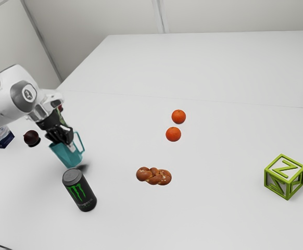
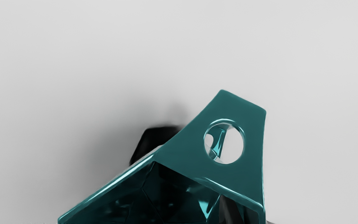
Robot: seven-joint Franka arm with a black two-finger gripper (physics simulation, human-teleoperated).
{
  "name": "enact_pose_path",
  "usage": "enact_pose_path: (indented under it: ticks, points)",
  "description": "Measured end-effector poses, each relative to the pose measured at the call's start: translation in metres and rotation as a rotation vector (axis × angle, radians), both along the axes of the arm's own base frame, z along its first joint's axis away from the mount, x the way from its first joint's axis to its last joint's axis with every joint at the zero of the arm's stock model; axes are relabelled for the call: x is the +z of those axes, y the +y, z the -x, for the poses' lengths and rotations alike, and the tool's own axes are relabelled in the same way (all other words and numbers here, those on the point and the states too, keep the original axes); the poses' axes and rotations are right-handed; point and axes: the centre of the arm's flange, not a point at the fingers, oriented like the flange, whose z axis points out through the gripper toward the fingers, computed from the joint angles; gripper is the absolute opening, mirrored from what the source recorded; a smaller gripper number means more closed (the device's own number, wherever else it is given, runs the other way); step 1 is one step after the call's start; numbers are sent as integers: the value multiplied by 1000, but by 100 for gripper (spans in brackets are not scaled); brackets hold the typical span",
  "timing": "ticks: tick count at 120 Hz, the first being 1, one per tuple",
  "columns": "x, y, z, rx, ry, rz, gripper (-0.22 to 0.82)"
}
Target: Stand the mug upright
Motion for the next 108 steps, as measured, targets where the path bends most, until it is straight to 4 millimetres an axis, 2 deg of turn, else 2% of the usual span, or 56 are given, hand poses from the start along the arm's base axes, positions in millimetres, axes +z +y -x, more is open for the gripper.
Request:
enact_pose_path:
  ticks: [15,38,51,83,108]
  points:
    - [3,-12,-1,6,-2,-107,-18]
    - [-2,3,2,105,-17,-205,-18]
    - [-4,3,0,157,-46,-228,-18]
    - [-8,-19,-9,222,-78,-241,-18]
    - [-15,-16,-9,285,-67,-243,-18]
